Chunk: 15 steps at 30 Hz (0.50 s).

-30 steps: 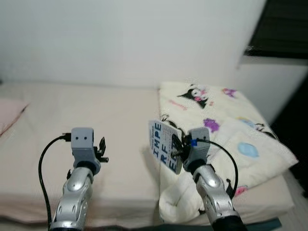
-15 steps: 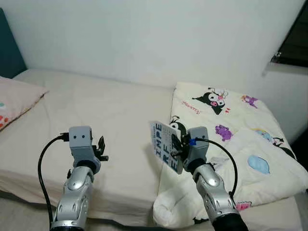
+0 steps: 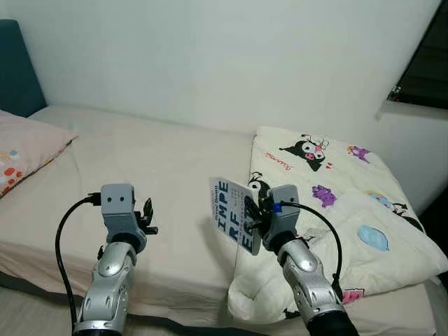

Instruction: Clean up the room

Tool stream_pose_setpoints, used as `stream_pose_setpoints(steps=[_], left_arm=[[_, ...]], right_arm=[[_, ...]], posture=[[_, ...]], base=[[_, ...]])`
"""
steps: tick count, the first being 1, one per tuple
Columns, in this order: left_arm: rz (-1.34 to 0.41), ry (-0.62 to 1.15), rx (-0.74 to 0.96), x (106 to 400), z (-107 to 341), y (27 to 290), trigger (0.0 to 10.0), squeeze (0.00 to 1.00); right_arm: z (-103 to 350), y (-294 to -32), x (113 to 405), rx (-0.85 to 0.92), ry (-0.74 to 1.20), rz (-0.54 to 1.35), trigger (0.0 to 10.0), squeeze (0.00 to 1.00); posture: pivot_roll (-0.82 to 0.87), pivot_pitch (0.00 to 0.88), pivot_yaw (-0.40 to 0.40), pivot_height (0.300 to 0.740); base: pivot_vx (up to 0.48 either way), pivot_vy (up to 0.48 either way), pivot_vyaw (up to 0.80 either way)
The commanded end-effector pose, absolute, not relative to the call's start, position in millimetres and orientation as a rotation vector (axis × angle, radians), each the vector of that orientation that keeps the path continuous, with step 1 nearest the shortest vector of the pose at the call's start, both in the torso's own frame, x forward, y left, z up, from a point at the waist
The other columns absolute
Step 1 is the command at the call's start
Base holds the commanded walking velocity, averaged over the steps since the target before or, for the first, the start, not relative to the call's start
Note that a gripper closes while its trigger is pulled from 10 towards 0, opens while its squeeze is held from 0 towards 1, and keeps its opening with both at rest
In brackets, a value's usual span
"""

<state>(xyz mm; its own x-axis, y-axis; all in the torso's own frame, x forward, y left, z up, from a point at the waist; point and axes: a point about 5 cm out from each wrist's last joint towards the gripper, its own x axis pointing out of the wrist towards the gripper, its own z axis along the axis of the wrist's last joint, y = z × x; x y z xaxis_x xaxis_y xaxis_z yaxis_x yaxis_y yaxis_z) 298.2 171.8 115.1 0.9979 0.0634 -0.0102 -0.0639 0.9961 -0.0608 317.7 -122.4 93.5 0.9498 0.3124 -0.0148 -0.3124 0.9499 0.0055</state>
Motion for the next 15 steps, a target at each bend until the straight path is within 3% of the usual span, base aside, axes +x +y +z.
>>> stream_pose_setpoints(steps=[1,6,15], left_arm=[[0.040,0.013,-0.042,299.9,113.7,169.7,10.0,0.00],[0.035,0.010,-0.042,301.0,114.4,170.7,10.0,0.00],[0.028,-0.002,-0.032,303.0,116.4,172.4,10.0,0.00]], right_arm=[[99.1,-124.7,319.9,-0.003,-0.025,0.306,10.0,0.00],[99.2,-123.9,320.1,0.001,-0.026,0.305,10.0,0.00],[98.5,-121.9,319.8,0.008,-0.027,0.306,10.0,0.00]], posture=[[0.07,0.000,-0.109,0.738],[0.07,0.000,-0.109,0.738],[0.08,0.000,-0.106,0.738]], base=[[0.000,0.000,0.00],[0.000,0.000,0.00],[0.000,0.355,0.00]])
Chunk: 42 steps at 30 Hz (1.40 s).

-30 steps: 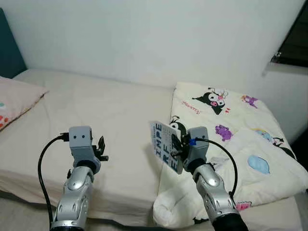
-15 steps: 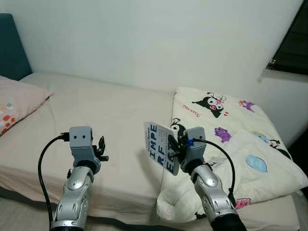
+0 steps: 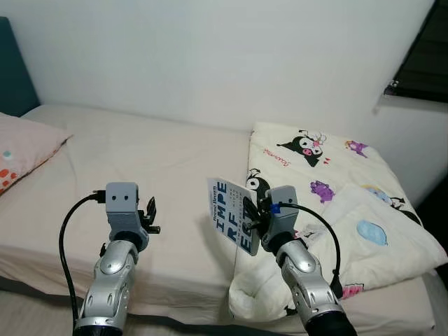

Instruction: Clean up the room

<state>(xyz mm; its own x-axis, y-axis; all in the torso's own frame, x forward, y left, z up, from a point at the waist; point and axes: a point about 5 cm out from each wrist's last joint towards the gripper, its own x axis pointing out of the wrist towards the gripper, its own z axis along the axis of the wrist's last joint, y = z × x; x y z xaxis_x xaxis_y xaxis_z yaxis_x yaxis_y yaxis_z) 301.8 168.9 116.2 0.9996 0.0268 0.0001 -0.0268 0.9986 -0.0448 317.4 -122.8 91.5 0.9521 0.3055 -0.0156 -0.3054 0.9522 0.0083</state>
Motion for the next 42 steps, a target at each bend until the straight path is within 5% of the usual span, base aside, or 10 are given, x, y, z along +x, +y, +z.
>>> stream_pose_setpoints(steps=[1,42], left_arm=[[0.028,-0.002,-0.032,302.9,116.2,172.6,10.0,0.00],[0.027,-0.001,-0.024,302.5,115.5,176.1,10.0,0.00]], right_arm=[[98.2,-121.8,319.6,0.008,-0.027,0.306,10.0,0.00],[97.0,-118.0,320.6,0.026,-0.030,0.305,10.0,0.00]], posture=[[0.08,0.000,-0.106,0.738],[0.09,0.000,-0.103,0.738]], base=[[0.000,0.356,0.00],[0.000,0.356,0.00]])
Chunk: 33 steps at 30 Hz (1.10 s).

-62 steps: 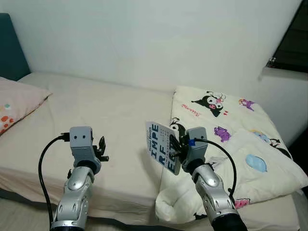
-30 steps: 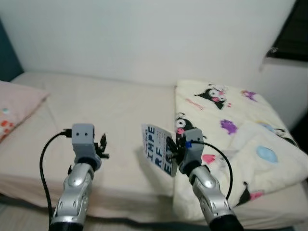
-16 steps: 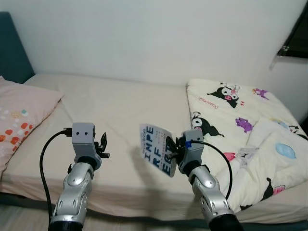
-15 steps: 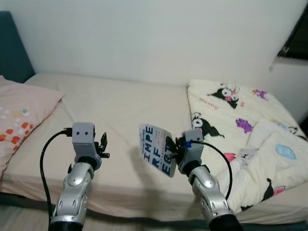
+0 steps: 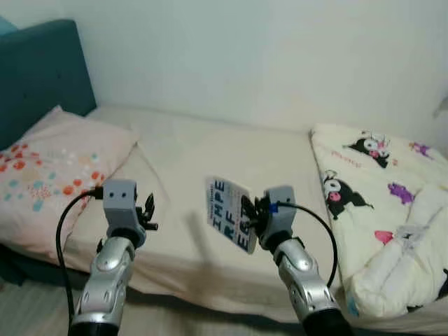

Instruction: Clean up the room

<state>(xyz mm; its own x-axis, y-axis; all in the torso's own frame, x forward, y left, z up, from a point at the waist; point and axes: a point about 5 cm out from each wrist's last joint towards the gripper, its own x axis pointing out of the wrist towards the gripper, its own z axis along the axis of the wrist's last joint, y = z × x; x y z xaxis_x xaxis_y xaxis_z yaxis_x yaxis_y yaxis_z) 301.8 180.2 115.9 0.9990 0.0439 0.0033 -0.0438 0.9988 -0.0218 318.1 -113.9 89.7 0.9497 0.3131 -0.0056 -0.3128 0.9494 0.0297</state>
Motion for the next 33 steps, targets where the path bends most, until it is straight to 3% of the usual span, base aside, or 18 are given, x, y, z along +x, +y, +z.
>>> stream_pose_setpoints(steps=[1,18,33], left_arm=[[0.027,-0.001,-0.024,303,116,176,10.0,0.00],[0.008,-0.001,0.007,302,118,177,10.0,0.00],[-0.050,-0.006,0.034,304,121,167,10.0,0.00]], right_arm=[[97,-118,321,0.026,-0.030,0.305,10.0,0.00],[95,-116,319,0.038,-0.032,0.298,10.0,0.00],[95,-118,319,0.050,-0.039,0.283,10.0,0.00]], posture=[[0.09,0.000,-0.103,0.738],[0.10,0.000,-0.088,0.738],[0.10,0.000,-0.073,0.738]], base=[[0.000,0.352,0.00],[0.000,0.309,0.00],[0.000,-0.448,0.00]])
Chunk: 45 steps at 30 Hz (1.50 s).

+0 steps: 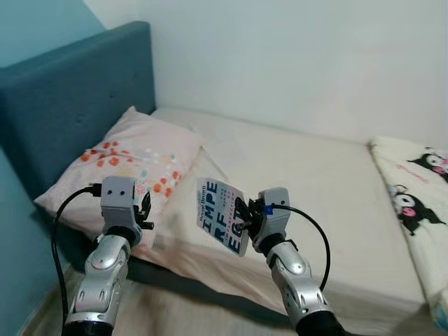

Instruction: Clean up the room

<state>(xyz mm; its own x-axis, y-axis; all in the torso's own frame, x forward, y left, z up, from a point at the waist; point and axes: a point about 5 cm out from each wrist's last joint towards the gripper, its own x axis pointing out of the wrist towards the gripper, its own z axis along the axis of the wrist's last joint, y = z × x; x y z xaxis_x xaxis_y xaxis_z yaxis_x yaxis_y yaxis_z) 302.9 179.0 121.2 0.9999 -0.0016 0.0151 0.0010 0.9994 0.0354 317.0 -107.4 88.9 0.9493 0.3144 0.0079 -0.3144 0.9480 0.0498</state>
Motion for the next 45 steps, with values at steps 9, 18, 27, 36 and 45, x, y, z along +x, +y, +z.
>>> stream_pose_setpoints(steps=[9,18,27,36,45], left_arm=[[-0.054,0.018,0.046,306,119,166,10.0,0.00],[-0.029,0.015,0.057,310,120,166,10.0,0.00],[0.002,-0.020,0.021,312,126,170,10.0,0.00],[0.026,-0.019,0.010,311,125,172,10.0,0.00],[0.032,-0.018,0.006,309,124,172,10.0,0.00]], right_arm=[[95,-117,319,0.055,-0.042,0.279,10.0,0.00],[97,-119,321,0.037,-0.042,0.283,10.0,0.00],[98,-115,321,0.000,-0.047,0.321,10.0,0.00],[95,-110,318,-0.003,-0.027,0.379,10.0,0.00],[94,-109,317,-0.004,-0.024,0.385,10.0,0.00]], posture=[[0.10,0.000,-0.067,0.738],[0.09,0.000,-0.071,0.738],[0.09,0.000,-0.077,0.738],[0.09,0.000,-0.082,0.738],[0.09,0.000,-0.087,0.738]], base=[[0.000,0.000,0.00],[0.000,0.000,0.00],[0.156,0.000,0.44],[0.310,0.000,0.36],[0.311,0.000,0.00]])
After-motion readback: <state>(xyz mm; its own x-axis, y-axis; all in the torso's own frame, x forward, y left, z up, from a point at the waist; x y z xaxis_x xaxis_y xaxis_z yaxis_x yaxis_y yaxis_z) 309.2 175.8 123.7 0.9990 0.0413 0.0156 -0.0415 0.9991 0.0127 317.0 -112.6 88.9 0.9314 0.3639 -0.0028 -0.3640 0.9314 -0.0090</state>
